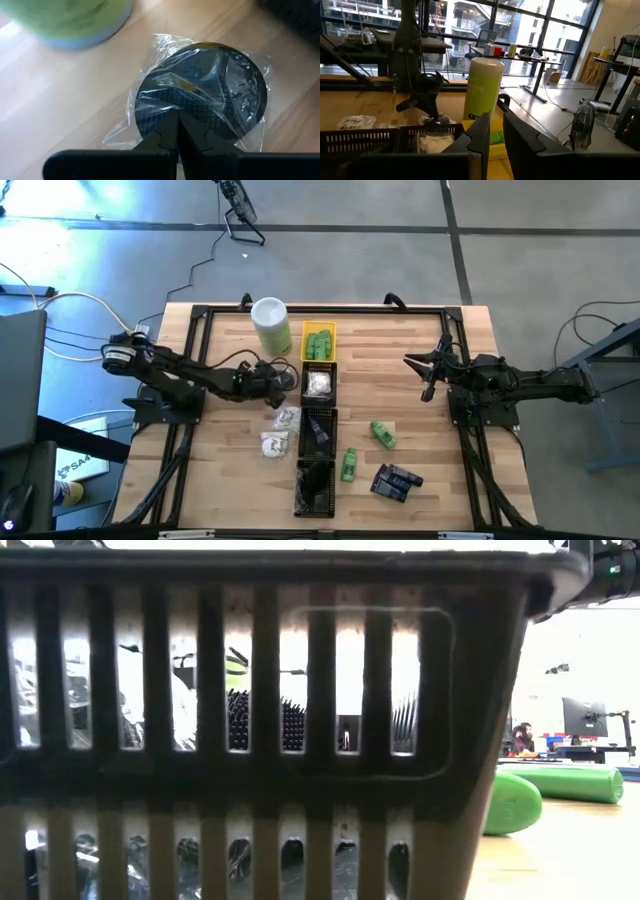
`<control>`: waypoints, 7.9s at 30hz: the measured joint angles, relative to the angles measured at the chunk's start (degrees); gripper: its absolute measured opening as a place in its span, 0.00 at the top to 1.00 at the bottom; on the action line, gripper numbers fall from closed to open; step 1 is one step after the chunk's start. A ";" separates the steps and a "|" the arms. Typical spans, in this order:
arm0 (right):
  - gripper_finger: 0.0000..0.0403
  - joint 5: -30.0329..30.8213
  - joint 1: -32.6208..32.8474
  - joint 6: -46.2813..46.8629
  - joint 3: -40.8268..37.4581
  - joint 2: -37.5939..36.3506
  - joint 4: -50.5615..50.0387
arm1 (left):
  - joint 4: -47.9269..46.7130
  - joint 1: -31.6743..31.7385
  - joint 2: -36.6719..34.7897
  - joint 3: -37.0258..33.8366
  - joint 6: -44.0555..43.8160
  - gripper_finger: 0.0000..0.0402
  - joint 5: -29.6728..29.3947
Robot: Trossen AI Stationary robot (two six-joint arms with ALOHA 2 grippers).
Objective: Pick & Place Travel size toiletries
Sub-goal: Put the black hairbrush into the bottom black basket
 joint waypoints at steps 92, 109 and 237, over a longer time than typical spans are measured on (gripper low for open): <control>0.89 -0.13 -0.01 20.54 0.01 9.77 2.99 | -15.69 -16.92 -13.01 0.90 36.87 0.34 7.21; 0.89 -0.13 -0.01 20.52 0.01 9.75 2.23 | -14.13 -16.92 -8.15 0.96 42.05 0.32 -5.18; 0.89 -0.17 0.01 21.13 -0.01 9.77 -3.13 | -26.69 -4.20 -8.75 22.16 33.70 1.00 4.57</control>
